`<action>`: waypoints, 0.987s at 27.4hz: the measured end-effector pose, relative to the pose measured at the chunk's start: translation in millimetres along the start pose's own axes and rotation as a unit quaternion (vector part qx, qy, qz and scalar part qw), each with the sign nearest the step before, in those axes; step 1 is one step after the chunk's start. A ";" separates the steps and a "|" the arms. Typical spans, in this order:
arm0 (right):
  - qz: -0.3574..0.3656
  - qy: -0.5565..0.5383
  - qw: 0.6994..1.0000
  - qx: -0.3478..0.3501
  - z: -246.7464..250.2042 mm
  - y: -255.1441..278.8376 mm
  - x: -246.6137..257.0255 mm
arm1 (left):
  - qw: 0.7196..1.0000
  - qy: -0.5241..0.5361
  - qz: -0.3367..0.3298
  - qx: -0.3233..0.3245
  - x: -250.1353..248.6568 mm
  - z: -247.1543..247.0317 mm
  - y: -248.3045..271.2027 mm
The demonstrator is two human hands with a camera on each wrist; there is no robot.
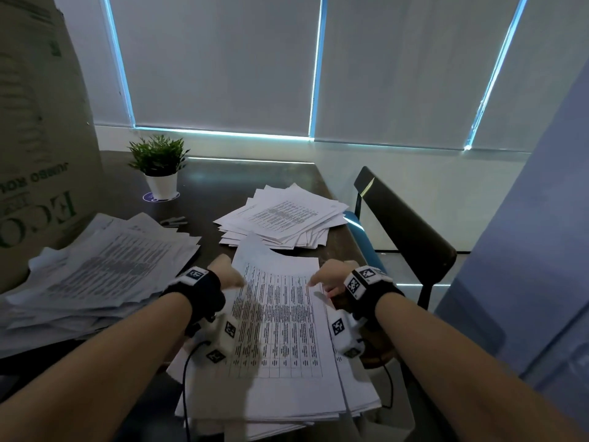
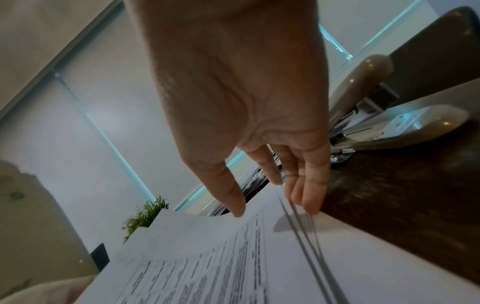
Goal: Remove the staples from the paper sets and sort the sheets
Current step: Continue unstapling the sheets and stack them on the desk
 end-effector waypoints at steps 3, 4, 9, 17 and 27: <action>0.022 -0.044 0.998 -0.040 15.8 -6.6 0.9 | 0.982 0.172 -0.077 0.005 -9.6 17.7 0.9; 0.040 -0.041 0.996 -0.067 22.8 -5.2 3.8 | 0.973 0.210 -0.097 0.009 -13.1 23.1 3.1; 0.111 -0.125 0.986 -0.024 18.2 -3.3 16.4 | 0.923 0.361 -0.133 0.003 -17.5 41.0 7.4; 0.139 -0.150 0.974 -0.101 18.2 -25.0 18.5 | 0.949 0.295 -0.061 -0.086 15.2 37.8 -32.7; 0.204 -0.066 0.923 -0.320 67.9 5.0 45.8 | 0.997 -0.057 0.059 0.006 22.1 20.9 -81.4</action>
Point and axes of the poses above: each hand's wrist, its own y-axis away from the middle knuckle, its own z-axis out of the back of the hand, x = y × z, the point moved 9 cm from there along -y, towards the middle knuckle, and after that the axes turned 8 degrees about x, right-handed, at the moved point
